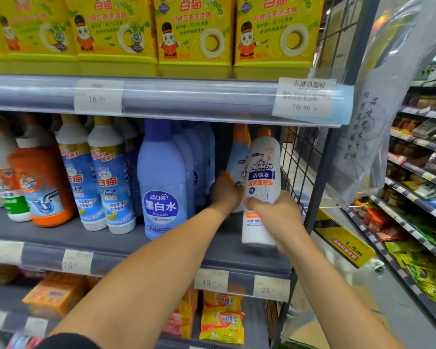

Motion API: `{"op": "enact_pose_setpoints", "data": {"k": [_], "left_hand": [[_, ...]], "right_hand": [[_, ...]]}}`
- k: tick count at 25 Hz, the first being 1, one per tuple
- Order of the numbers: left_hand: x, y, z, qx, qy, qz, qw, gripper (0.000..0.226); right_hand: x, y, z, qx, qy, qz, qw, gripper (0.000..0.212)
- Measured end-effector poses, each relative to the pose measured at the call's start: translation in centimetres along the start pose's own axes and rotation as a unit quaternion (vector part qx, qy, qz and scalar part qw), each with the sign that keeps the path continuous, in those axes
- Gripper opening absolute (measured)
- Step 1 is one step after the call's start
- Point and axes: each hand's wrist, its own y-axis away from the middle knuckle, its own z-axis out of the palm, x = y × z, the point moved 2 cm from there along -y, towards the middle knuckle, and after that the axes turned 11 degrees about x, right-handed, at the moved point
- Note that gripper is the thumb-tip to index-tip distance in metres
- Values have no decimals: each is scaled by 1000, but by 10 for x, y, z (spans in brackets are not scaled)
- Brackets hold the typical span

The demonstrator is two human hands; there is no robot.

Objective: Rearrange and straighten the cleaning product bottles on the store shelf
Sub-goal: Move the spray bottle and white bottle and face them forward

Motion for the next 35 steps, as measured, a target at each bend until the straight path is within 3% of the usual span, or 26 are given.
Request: {"op": "enact_pose_setpoints", "data": {"k": [5,7,11,19,26,35], "left_hand": [[18,20,-27,-19,-11,10,1000,30],[33,29,-48,-41,54,-21,997,27],[47,59,-97,-166,178,-110,964,34],[28,142,-213,-347,121,-120,922,37],[-23,211,-348,-252,171,-124,944,42],[-76,241,-528,-74,256,-129,955,63]], "right_hand": [[-15,30,-9,-14,-19,9,1000,34],[-22,47,-16,-15,-34,7,999,34],[-31,89,-34,-15,-52,14,998,32],[-33,203,-55,-30,-95,36,994,21],[-34,293,-10,-78,-120,34,989,21],[-49,377,103,-246,-151,27,957,28]]}}
